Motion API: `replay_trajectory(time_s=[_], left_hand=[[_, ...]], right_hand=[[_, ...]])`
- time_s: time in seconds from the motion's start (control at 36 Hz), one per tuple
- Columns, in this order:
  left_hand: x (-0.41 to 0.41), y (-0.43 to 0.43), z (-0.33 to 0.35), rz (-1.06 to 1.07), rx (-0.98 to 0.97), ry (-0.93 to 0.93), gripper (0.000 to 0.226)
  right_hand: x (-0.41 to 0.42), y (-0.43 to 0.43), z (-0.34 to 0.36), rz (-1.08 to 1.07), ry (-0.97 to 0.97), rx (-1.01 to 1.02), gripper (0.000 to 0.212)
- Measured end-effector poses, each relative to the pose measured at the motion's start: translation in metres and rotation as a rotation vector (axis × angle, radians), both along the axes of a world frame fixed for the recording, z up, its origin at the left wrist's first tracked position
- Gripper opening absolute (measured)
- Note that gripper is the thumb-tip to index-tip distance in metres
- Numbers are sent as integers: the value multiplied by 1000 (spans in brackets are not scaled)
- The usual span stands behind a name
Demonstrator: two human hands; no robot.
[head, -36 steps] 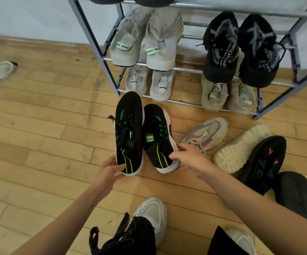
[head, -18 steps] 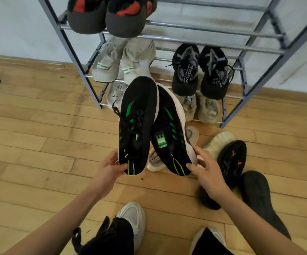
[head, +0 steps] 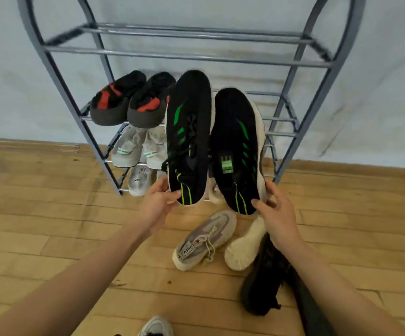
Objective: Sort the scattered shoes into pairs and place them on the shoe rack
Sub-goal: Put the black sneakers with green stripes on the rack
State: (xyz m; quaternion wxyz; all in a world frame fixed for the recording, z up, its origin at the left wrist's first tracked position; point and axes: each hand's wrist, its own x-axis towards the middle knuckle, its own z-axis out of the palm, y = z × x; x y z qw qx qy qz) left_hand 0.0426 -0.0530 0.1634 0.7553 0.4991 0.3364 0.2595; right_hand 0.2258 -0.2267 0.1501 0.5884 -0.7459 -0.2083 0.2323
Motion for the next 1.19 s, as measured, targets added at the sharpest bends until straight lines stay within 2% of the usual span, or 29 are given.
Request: replay_trajectory(time_s=[0.17,0.25,0.31,0.5,0.69,0.89,0.94,1.06,1.19], left_hand=[[32,23,55,7,36,58,31],[47,33,79,-18,37,85,27],[58,39,91,-38,18,92,24],[95,63,113,-45,-15,200,14],[116,69,116,-65,-64,217,28],[120,77,114,-65,-100,221,26],[121,79,117,-91,-92,241,26],[125,79,119,-118,-52,270,32],[132,71,124,-152,-40,252,34]], right_hand=[[32,21,54,-13,-36,-42,56],[44,34,78,-15,-16,-27,41],[50,44,93,-12,22,-13,29],[73,76,126,22,222,17,26],[87,96,131,24,346,14,32],[92,99,125,-6,430,72,32],[92,100,123,-10,409,81,31],[89,103,124,-44,375,97,15],[84,104,123,-119,346,110,27]])
